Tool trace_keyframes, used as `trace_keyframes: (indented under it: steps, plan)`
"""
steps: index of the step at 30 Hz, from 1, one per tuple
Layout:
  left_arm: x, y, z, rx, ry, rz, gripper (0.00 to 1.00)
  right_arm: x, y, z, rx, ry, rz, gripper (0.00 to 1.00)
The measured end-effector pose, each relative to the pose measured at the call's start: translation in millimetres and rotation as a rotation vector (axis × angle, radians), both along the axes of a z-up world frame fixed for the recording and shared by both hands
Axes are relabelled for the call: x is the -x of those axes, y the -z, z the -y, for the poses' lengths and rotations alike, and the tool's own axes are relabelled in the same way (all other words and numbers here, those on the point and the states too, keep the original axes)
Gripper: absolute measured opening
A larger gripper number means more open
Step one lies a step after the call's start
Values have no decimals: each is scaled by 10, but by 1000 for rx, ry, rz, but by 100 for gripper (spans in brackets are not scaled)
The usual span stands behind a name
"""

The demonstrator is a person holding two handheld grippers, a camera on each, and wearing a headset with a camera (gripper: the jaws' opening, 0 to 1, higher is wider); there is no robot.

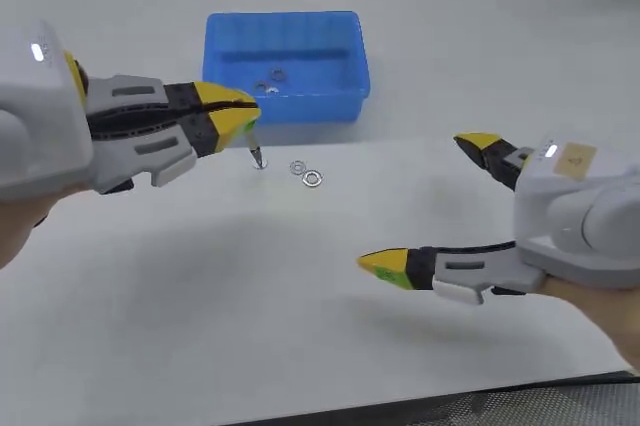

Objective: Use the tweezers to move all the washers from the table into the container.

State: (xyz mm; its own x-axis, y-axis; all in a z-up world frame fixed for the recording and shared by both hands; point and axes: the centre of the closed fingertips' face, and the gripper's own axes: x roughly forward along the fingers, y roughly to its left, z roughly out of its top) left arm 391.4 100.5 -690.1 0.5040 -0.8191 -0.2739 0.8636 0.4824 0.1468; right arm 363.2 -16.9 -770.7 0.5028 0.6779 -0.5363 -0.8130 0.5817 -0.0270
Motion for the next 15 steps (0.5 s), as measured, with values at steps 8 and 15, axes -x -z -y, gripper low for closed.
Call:
trace_keyframes:
  steps: [8,15]
  plan:
    - [10,28,23,-2,15,-8,4,27,21,-25,-7,-6,-15,100]
    - [5,56,16,-2,12,-14,4,43,40,-33,-9,-9,-26,99]
